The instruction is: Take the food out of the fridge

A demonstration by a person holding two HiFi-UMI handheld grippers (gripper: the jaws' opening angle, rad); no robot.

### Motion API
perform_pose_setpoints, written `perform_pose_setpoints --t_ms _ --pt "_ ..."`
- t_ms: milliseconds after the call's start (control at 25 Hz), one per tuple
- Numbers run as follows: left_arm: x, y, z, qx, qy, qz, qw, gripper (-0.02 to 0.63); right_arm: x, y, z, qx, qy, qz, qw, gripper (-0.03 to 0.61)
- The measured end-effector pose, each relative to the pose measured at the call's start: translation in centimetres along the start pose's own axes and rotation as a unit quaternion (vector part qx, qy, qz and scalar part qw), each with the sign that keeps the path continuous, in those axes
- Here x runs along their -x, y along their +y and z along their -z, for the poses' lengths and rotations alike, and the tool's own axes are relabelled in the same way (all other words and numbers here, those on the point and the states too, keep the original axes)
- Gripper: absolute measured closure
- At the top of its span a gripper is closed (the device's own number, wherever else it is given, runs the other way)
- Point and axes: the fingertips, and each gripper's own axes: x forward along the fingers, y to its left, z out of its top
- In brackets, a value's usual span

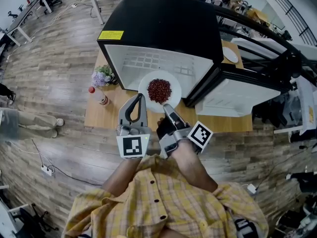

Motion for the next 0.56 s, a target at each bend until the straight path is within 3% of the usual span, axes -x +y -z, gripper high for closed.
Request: perform_pose_setpoints --t_ms 560 --pt "-0.18 0.15 0.13 -0.005 0.001 -0.001 1.0000 0.606 0.29 -0.51 -0.25 -0.001 0.002 0.004 1.000 0.560"
